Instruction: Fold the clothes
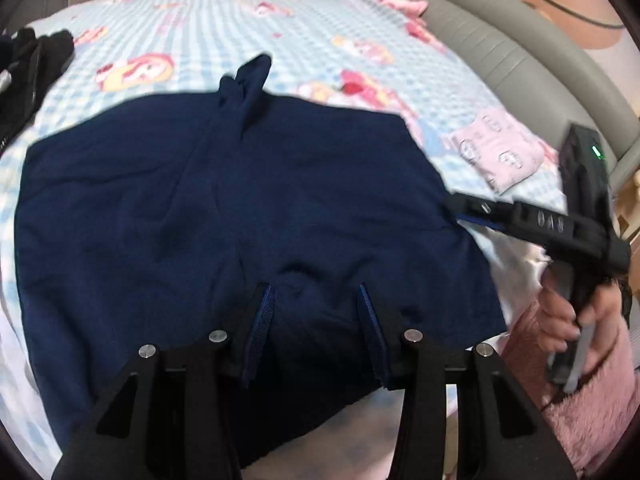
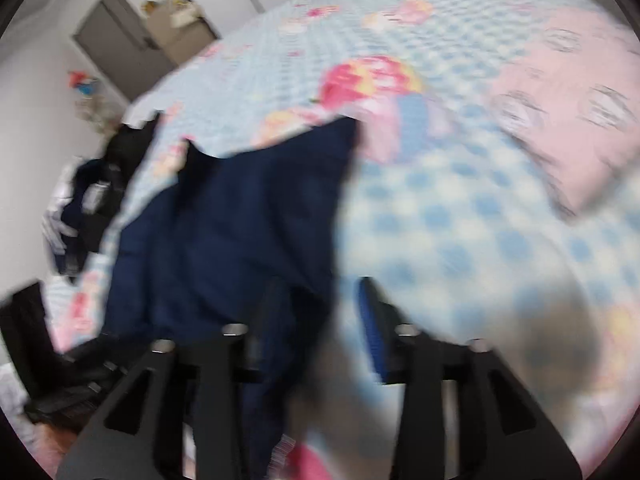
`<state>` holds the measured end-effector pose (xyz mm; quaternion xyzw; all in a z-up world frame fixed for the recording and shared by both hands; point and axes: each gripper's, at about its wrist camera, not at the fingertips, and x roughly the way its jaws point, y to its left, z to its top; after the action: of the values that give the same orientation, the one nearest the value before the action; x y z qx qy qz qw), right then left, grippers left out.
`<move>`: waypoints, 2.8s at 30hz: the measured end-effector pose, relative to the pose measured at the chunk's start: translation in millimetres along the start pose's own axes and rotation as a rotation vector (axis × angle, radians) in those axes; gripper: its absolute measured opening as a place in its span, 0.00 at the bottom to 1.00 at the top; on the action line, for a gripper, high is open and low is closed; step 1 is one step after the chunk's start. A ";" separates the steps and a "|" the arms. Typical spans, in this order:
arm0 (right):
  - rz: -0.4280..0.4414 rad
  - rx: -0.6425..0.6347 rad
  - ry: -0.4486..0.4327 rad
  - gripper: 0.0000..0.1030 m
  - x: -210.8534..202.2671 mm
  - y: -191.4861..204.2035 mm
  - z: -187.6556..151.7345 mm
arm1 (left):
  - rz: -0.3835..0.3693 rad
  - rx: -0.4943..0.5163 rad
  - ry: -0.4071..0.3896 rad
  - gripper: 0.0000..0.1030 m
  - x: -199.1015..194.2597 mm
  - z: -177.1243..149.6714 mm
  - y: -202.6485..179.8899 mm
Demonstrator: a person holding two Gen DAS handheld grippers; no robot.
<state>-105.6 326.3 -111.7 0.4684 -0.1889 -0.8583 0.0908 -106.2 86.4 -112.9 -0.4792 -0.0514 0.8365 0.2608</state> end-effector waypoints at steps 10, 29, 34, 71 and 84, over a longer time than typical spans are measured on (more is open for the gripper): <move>0.092 0.050 0.075 0.31 59.2 -20.8 33.8 | 0.015 -0.009 -0.005 0.45 6.7 20.1 -12.6; -0.091 0.067 -0.047 0.29 -30.9 -5.8 -24.9 | 0.005 0.031 -0.021 0.45 10.5 15.3 -55.9; -0.094 0.077 0.017 0.29 -33.8 -8.9 -55.3 | -0.080 0.031 0.009 0.44 11.6 3.5 -66.7; 0.095 -0.059 0.097 0.22 -15.1 10.6 -70.7 | -0.372 -0.173 0.135 0.42 36.2 -12.2 -71.0; 0.118 -0.076 0.075 0.20 -12.9 21.7 -64.6 | -0.447 -0.343 0.140 0.11 48.3 -3.1 -56.9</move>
<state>-44.9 295.4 -124.6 0.4847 -0.1799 -0.8398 0.1660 -101.1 158.2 -132.9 -0.5498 -0.2784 0.7022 0.3566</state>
